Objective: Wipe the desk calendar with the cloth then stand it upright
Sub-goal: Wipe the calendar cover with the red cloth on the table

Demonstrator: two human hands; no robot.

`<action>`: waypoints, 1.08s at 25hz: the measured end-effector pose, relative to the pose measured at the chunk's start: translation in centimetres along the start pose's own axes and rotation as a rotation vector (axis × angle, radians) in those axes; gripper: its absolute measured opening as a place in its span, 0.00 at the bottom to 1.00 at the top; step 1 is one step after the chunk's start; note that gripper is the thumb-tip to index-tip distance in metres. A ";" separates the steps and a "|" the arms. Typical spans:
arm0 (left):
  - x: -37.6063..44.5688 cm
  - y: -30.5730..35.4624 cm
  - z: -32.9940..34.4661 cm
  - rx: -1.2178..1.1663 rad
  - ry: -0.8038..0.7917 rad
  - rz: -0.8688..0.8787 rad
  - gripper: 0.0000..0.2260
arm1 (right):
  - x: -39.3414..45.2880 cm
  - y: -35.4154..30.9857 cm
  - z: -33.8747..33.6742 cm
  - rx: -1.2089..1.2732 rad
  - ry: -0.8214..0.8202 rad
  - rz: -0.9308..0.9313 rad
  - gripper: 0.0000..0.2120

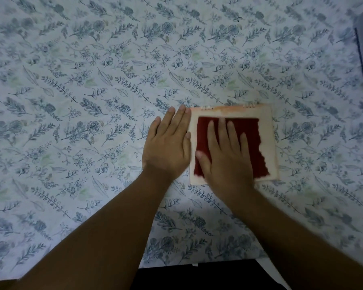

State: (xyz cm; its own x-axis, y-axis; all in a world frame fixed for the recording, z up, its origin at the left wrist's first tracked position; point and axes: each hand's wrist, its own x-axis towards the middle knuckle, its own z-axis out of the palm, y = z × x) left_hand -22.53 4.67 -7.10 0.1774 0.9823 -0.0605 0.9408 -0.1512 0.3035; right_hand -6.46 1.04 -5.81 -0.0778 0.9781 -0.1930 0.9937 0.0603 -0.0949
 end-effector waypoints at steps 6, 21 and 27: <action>0.1 0.0 0.0 0.006 0.002 0.012 0.26 | 7.5 -1.4 -0.6 0.049 0.057 0.065 0.36; 0.0 0.2 0.1 0.019 0.035 -0.001 0.25 | -3.1 2.2 -0.2 0.046 -0.034 0.051 0.35; 0.0 0.3 0.2 0.062 0.026 0.004 0.26 | 6.1 2.7 -0.9 0.044 0.031 0.104 0.36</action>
State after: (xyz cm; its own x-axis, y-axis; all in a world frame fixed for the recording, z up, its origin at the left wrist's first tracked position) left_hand -22.17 4.65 -7.25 0.1748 0.9840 -0.0344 0.9561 -0.1613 0.2445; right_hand -4.17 7.34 -6.40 0.0290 0.9844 -0.1738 0.9916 -0.0503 -0.1191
